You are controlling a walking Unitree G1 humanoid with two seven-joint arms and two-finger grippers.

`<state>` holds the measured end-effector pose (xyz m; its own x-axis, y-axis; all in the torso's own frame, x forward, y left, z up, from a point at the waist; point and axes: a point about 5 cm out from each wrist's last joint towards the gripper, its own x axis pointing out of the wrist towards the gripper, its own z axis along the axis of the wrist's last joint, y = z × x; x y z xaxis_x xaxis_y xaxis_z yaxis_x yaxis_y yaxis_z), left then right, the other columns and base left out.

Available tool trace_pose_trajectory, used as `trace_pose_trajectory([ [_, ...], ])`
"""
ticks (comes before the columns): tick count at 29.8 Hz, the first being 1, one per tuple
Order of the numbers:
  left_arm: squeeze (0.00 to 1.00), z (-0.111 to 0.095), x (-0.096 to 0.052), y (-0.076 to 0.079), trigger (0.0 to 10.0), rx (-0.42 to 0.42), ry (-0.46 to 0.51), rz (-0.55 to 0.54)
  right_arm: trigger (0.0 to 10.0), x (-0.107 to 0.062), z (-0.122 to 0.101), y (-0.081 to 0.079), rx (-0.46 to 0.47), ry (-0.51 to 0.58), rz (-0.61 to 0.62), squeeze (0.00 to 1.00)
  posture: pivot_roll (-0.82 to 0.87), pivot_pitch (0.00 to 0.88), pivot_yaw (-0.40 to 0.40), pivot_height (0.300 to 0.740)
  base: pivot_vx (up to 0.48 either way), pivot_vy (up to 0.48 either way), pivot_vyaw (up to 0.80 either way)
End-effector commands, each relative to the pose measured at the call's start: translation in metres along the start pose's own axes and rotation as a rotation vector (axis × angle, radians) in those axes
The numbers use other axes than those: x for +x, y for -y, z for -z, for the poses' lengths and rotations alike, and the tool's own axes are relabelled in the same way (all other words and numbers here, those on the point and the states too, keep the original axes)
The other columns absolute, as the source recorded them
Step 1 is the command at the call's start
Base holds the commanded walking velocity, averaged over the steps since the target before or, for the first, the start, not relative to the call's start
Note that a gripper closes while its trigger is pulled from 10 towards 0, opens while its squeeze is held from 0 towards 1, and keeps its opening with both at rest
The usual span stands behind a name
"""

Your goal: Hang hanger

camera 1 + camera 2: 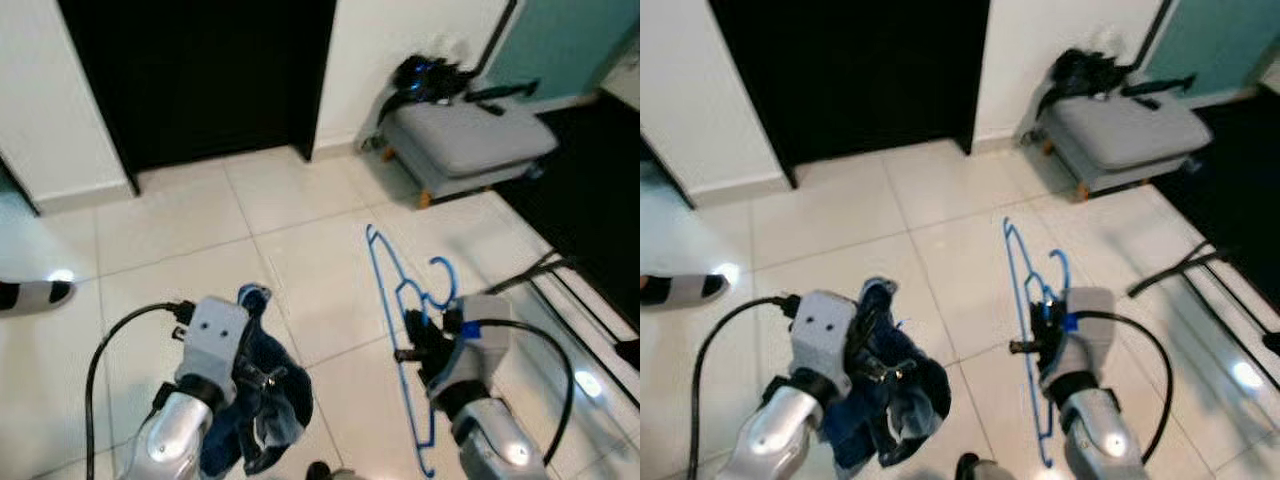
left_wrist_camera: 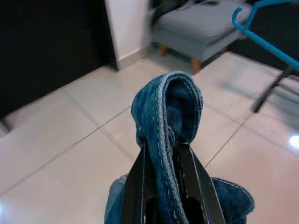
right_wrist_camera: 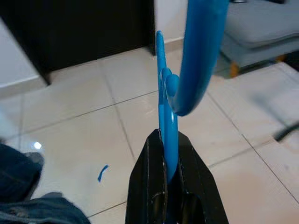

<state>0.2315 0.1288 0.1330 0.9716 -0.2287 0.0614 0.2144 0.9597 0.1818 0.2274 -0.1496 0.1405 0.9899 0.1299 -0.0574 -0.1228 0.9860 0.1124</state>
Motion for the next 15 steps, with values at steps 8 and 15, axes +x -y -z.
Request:
trace_pose_trajectory([
  [8,0.0,0.001,-0.001,0.001,5.2,0.003,-0.004,0.014,10.0,-0.002,0.007,-0.001,0.013,-0.033,-0.005,0.0,0.04,0.212,-0.079,0.74,0.0,0.0,-0.8],
  [15,0.0,0.0,0.016,-0.007,10.0,0.012,0.005,-0.02,10.0,0.0,0.008,-0.001,0.014,-0.04,-0.017,0.0,0.03,0.201,-0.083,0.74,0.0,0.0,-0.8],
])
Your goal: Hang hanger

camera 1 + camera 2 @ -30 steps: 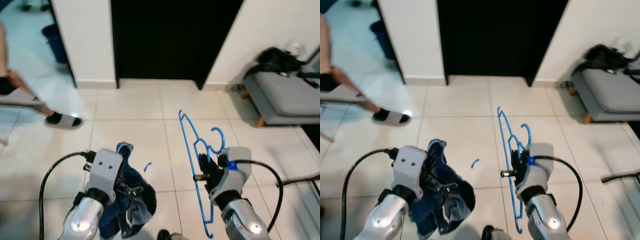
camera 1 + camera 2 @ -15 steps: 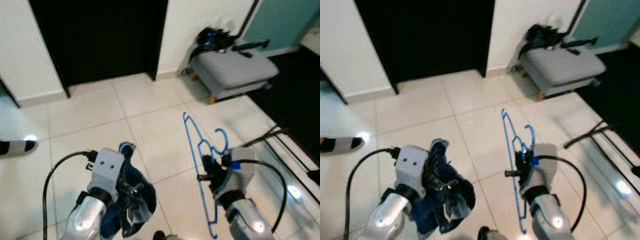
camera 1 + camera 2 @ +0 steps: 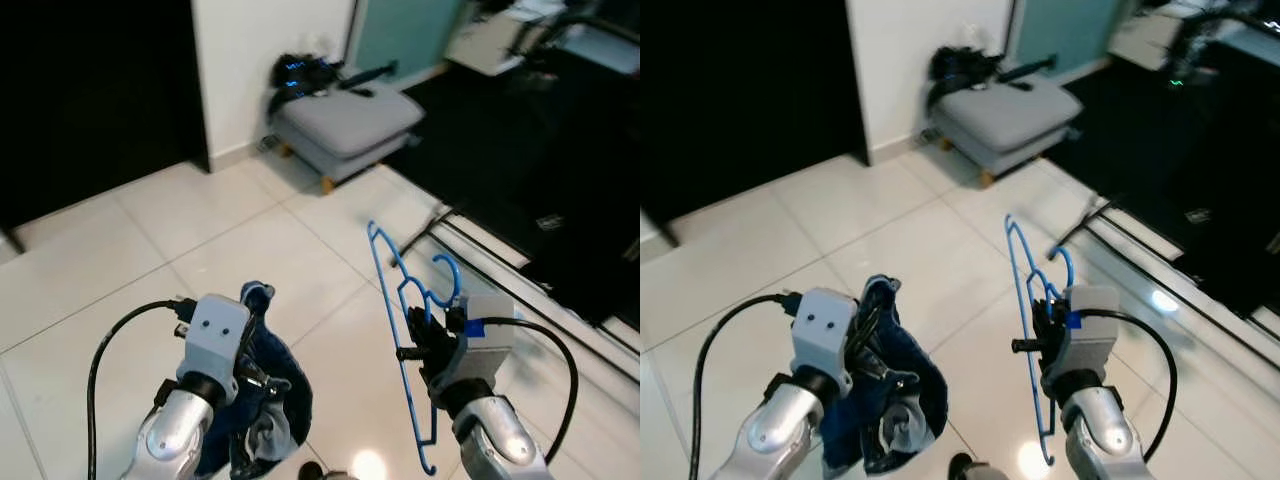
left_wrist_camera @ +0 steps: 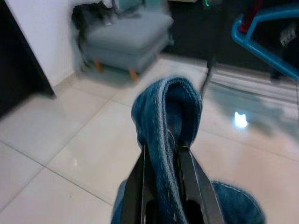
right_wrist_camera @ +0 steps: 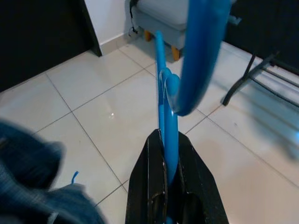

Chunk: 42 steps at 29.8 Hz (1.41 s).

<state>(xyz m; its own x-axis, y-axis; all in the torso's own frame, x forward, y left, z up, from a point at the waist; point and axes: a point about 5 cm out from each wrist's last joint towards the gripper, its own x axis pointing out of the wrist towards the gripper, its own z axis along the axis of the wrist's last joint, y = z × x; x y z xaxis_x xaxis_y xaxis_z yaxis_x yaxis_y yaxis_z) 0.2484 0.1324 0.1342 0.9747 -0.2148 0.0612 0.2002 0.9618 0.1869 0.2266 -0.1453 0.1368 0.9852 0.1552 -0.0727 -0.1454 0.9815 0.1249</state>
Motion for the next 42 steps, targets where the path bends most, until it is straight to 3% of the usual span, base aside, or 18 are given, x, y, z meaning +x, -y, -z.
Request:
trace_pose_trajectory([
  [1,0.0,0.0,0.005,-0.002,10.0,0.008,0.004,-0.009,10.0,0.001,0.005,0.003,0.003,-0.025,0.001,0.0,0.03,0.187,-0.083,0.74,0.0,0.0,-0.8],
  [8,0.0,-0.007,0.031,-0.014,10.0,0.028,0.023,0.003,10.0,0.007,0.003,0.003,0.018,-0.033,-0.058,0.0,0.02,0.16,-0.083,0.74,0.0,0.0,-0.8],
  [10,0.0,-0.024,0.048,-0.025,10.0,0.013,0.08,-0.029,10.0,0.017,-0.006,0.007,-0.009,-0.014,-0.114,0.0,0.02,0.146,-0.079,0.74,0.0,0.0,-0.8],
  [12,0.0,-0.032,0.054,-0.028,10.0,0.006,0.106,-0.033,10.0,0.02,-0.01,0.008,-0.023,-0.004,-0.143,0.0,0.02,0.146,-0.079,0.74,0.0,0.0,-0.8],
  [14,0.0,-0.052,0.065,-0.037,10.0,0.003,0.17,-0.023,10.0,0.026,-0.026,0.006,-0.054,0.022,-0.268,0.0,0.02,0.128,-0.069,0.74,0.0,0.0,-0.4],
  [18,0.0,-0.069,0.073,-0.049,10.0,0.002,0.224,-0.029,10.0,0.028,-0.043,0.009,-0.105,0.042,-0.376,0.0,0.02,0.123,-0.071,0.74,0.0,0.0,0.0],
  [20,0.0,-0.097,0.081,-0.068,10.0,0.043,0.303,-0.041,10.0,0.024,-0.066,0.03,-0.243,0.04,-0.466,0.0,0.02,0.116,-0.071,0.74,0.0,0.0,0.0],
  [22,0.0,-0.097,0.081,-0.068,10.0,0.043,0.303,-0.041,10.0,0.024,-0.066,0.03,-0.243,0.04,-0.466,0.0,0.02,0.116,-0.071,0.74,0.0,0.0,0.0],
  [24,0.0,-0.125,0.087,-0.085,10.0,0.105,0.38,-0.033,10.0,0.013,-0.089,0.056,-0.366,0.008,-0.529,0.0,0.02,0.108,-0.074,0.74,0.0,0.0,0.0],
  [29,0.0,-0.147,0.09,-0.095,10.0,0.16,0.438,-0.014,10.0,-0.001,-0.103,0.071,-0.43,-0.04,-0.605,0.0,0.02,0.107,-0.068,0.74,0.0,0.0,0.0],
  [35,0.0,-0.162,0.091,-0.093,10.0,0.152,0.484,0.026,10.0,-0.012,-0.103,0.058,-0.416,-0.075,-0.736,0.0,0.01,0.106,-0.063,0.74,0.0,0.0,0.0],
  [37,0.0,-0.167,0.092,-0.088,10.0,0.142,0.504,0.048,10.0,-0.015,-0.101,0.043,-0.391,-0.079,-0.838,0.0,0.02,0.106,-0.063,0.74,0.0,0.0,0.0],
  [42,0.0,-0.17,0.093,-0.086,10.0,0.139,0.518,0.045,10.0,-0.012,-0.101,0.034,-0.394,-0.073,-0.874,0.0,0.02,0.105,-0.064,0.74,0.0,0.0,0.0],
])
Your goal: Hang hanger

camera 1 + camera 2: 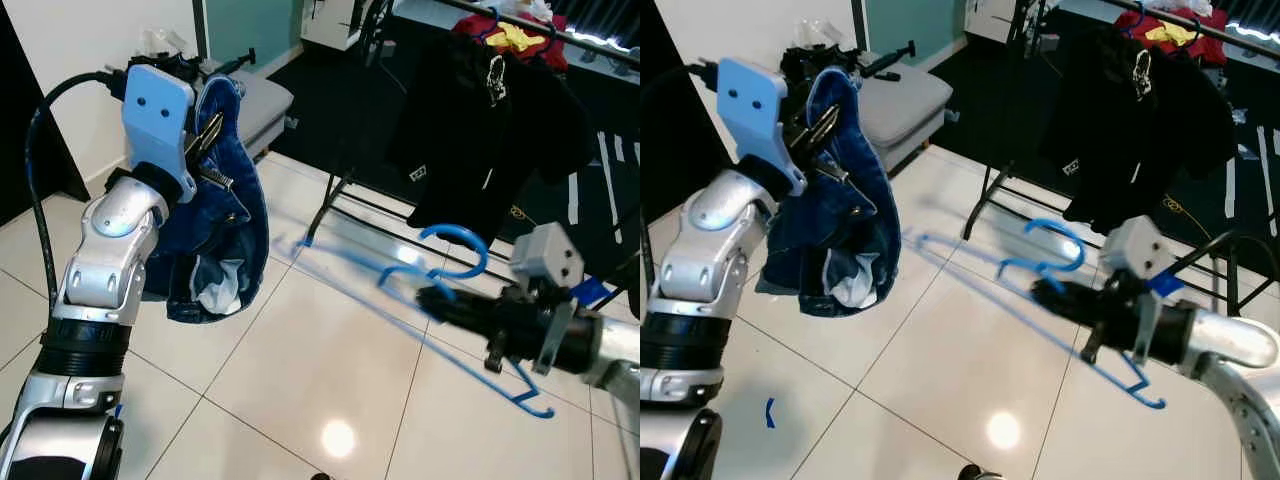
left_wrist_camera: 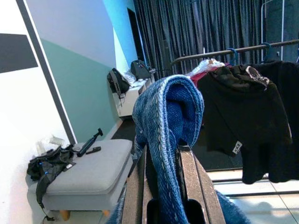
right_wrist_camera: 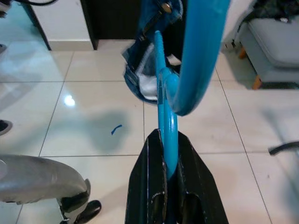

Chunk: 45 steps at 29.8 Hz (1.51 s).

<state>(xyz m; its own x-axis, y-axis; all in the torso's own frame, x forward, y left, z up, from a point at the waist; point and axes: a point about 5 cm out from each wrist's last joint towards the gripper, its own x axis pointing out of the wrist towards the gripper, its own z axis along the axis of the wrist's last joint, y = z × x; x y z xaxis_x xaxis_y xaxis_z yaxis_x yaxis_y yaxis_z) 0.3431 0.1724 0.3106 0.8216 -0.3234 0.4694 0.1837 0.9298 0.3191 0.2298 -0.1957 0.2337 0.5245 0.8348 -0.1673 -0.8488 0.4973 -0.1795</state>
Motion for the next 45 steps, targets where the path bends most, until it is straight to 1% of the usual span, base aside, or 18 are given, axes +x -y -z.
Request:
trace_pose_trajectory([
  [1,0.0,-0.014,0.007,0.002,10.0,-0.002,0.072,-0.001,10.0,0.01,-0.003,-0.003,-0.012,0.012,-0.034,0.0,0.02,0.105,-0.065,0.74,0.0,0.0,0.0],
  [2,0.0,-0.014,0.007,0.002,10.0,-0.002,0.072,-0.001,10.0,0.01,-0.003,-0.003,-0.012,0.012,-0.034,0.0,0.02,0.105,-0.065,0.74,0.0,0.0,0.0],
  [5,0.0,-0.014,0.008,0.003,10.0,0.002,0.075,0.009,10.0,0.018,-0.008,0.002,-0.032,0.039,-0.002,0.0,0.02,0.106,-0.066,0.74,0.0,0.0,0.0],
  [9,0.0,-0.013,0.007,0.005,10.0,0.012,0.073,0.017,10.0,0.019,-0.01,0.006,-0.045,0.041,0.024,0.0,0.02,0.107,-0.067,0.74,0.0,0.0,0.0],
  [14,0.0,-0.012,0.007,0.006,10.0,0.022,0.071,0.023,10.0,0.017,-0.008,0.01,-0.055,-0.012,0.055,0.0,0.02,0.11,-0.07,0.74,0.0,0.0,0.0],
  [15,0.0,-0.013,0.007,0.006,10.0,0.021,0.075,0.021,10.0,0.015,-0.004,0.011,-0.056,-0.06,0.065,0.0,0.02,0.11,-0.07,0.74,0.0,0.0,0.0],
  [18,0.0,-0.013,0.007,0.006,10.0,0.02,0.078,0.019,10.0,0.013,-0.001,0.012,-0.057,-0.094,0.072,0.0,0.02,0.111,-0.07,0.74,0.0,0.0,0.0],
  [19,0.0,-0.014,0.007,0.006,10.0,0.02,0.083,0.015,10.0,0.012,0.002,0.014,-0.061,-0.125,0.094,0.0,0.02,0.112,-0.068,0.74,0.0,0.0,0.0],
  [21,0.0,-0.016,0.007,0.007,10.0,0.007,0.093,0.012,10.0,0.011,0.004,0.017,-0.063,-0.14,0.118,0.0,0.02,0.112,-0.069,0.74,0.0,0.0,0.0],
  [22,0.0,-0.02,0.009,0.01,10.0,-0.011,0.107,0.015,10.0,0.013,0.004,0.019,-0.071,-0.138,0.135,0.0,0.02,0.112,-0.069,0.74,0.0,0.0,0.0],
  [24,0.0,-0.026,0.011,0.018,10.0,-0.05,0.132,0.029,10.0,0.019,0.0,0.019,-0.08,-0.097,0.14,0.0,0.02,0.112,-0.069,0.74,0.0,0.0,0.0],
  [25,0.0,-0.026,0.011,0.018,10.0,-0.05,0.132,0.029,10.0,0.019,0.0,0.019,-0.08,-0.097,0.14,0.0,0.02,0.112,-0.069,0.74,0.0,0.0,0.0],
  [26,0.0,-0.029,0.012,0.024,10.0,-0.066,0.142,0.038,10.0,0.022,-0.003,0.019,-0.085,-0.074,0.14,0.0,0.03,0.11,-0.071,0.74,0.0,0.0,0.0],
  [27,0.0,-0.029,0.012,0.024,10.0,-0.066,0.142,0.038,10.0,0.022,-0.003,0.019,-0.085,-0.074,0.14,0.0,0.03,0.11,-0.071,0.74,0.0,0.0,0.0],
  [29,0.0,-0.031,0.012,0.029,10.0,-0.076,0.148,0.045,10.0,0.024,-0.005,0.02,-0.087,-0.057,0.142,0.0,0.03,0.11,-0.071,0.74,0.0,0.0,0.0],
  [32,0.0,-0.029,0.013,0.044,10.0,-0.116,0.147,0.052,10.0,0.03,-0.01,0.025,-0.095,-0.021,0.172,0.0,0.03,0.105,-0.074,0.74,0.0,0.0,0.0],
  [37,0.0,-0.028,0.013,0.05,10.0,-0.133,0.142,0.058,10.0,0.033,-0.015,0.03,-0.102,0.0,0.209,0.0,0.03,0.104,-0.073,0.74,0.0,0.0,0.0],
  [45,0.0,-0.027,0.012,0.054,10.0,-0.146,0.136,0.069,10.0,0.034,-0.02,0.034,-0.104,0.043,0.246,0.0,0.03,0.107,-0.07,0.74,0.0,0.0,0.0],
])
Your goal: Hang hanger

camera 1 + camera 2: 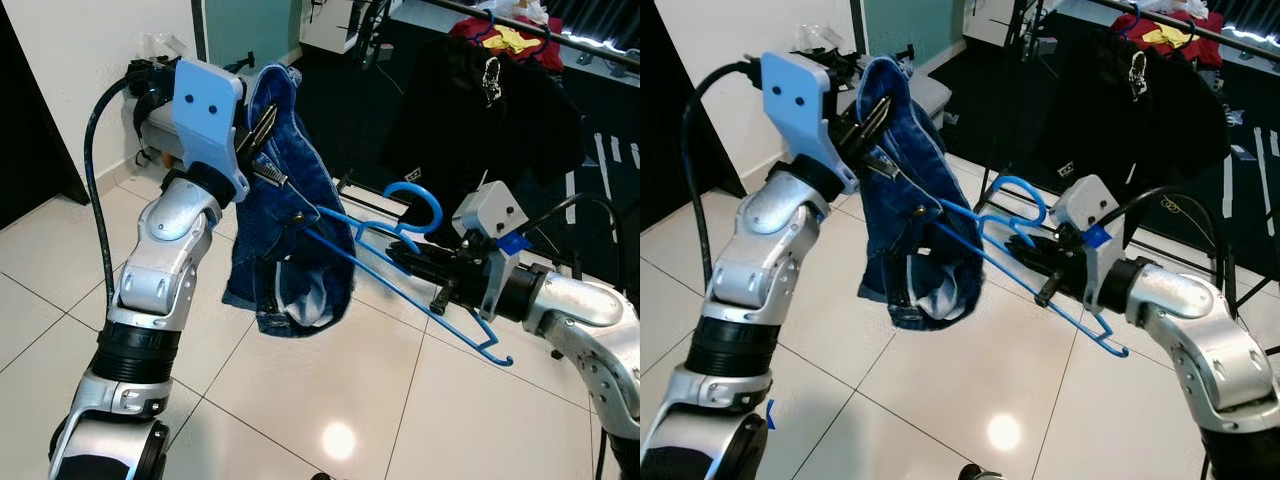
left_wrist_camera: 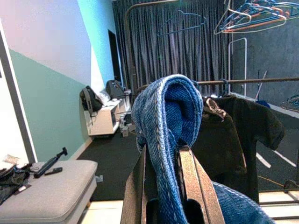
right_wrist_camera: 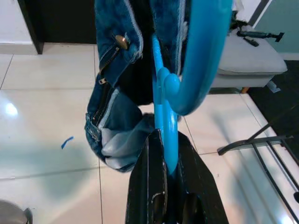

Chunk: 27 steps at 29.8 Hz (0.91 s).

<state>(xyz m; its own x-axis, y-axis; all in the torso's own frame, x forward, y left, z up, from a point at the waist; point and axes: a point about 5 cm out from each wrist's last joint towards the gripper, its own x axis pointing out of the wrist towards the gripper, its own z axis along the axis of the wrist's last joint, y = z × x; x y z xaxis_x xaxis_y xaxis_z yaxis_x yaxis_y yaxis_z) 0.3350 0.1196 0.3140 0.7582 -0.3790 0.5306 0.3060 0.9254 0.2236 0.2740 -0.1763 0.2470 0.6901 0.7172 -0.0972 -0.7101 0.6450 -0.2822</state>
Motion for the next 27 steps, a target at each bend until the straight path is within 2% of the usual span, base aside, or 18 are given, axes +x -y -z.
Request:
trace_pose_trajectory([
  [1,0.0,-0.01,0.001,0.009,10.0,-0.009,0.04,0.03,10.0,-0.001,-0.008,0.008,-0.027,0.045,0.072,0.0,0.03,0.109,-0.068,0.74,0.0,0.0,0.0],
  [3,0.0,-0.009,0.001,0.018,10.0,-0.03,0.035,0.047,10.0,0.002,-0.012,0.016,-0.016,0.092,0.134,0.0,0.03,0.111,-0.068,0.74,0.0,0.0,0.0],
  [7,0.0,-0.007,0.001,0.028,10.0,-0.05,0.026,0.055,10.0,0.006,-0.016,0.018,-0.004,0.126,0.15,0.0,0.03,0.111,-0.068,0.74,0.0,0.0,0.0],
  [10,0.0,-0.005,0.0,0.034,10.0,-0.038,0.018,0.058,10.0,0.009,-0.018,0.016,0.003,0.142,0.142,0.0,0.04,0.111,-0.069,0.74,0.0,0.0,0.0],
  [11,0.0,-0.001,-0.001,0.041,10.0,-0.021,-0.003,0.04,10.0,0.013,-0.021,0.013,0.013,0.164,0.12,0.0,0.04,0.111,-0.07,0.74,0.0,0.0,0.0],
  [17,0.0,0.003,0.0,0.047,10.0,0.002,-0.023,0.018,10.0,0.018,-0.021,0.007,0.028,0.168,0.081,0.0,0.04,0.113,-0.067,0.74,0.0,0.0,0.0],
  [20,0.0,0.003,0.002,0.047,10.0,0.019,-0.028,0.008,10.0,0.02,-0.019,0.003,0.034,0.164,0.053,0.0,0.04,0.113,-0.067,0.74,0.0,0.0,0.0],
  [22,0.0,0.003,0.003,0.041,10.0,0.039,-0.029,-0.019,10.0,0.02,-0.014,-0.007,0.031,0.131,-0.02,0.0,0.04,0.113,-0.065,0.74,0.0,0.0,0.0],
  [24,0.0,0.003,0.004,0.039,10.0,0.045,-0.03,-0.026,10.0,0.02,-0.013,-0.01,0.03,0.122,-0.039,0.0,0.04,0.113,-0.065,0.74,0.0,0.0,0.0],
  [27,0.0,0.004,0.003,0.029,10.0,0.093,-0.034,-0.061,10.0,0.015,-0.008,-0.02,0.041,0.091,-0.115,0.0,0.03,0.114,-0.062,0.74,0.0,0.0,0.0],
])
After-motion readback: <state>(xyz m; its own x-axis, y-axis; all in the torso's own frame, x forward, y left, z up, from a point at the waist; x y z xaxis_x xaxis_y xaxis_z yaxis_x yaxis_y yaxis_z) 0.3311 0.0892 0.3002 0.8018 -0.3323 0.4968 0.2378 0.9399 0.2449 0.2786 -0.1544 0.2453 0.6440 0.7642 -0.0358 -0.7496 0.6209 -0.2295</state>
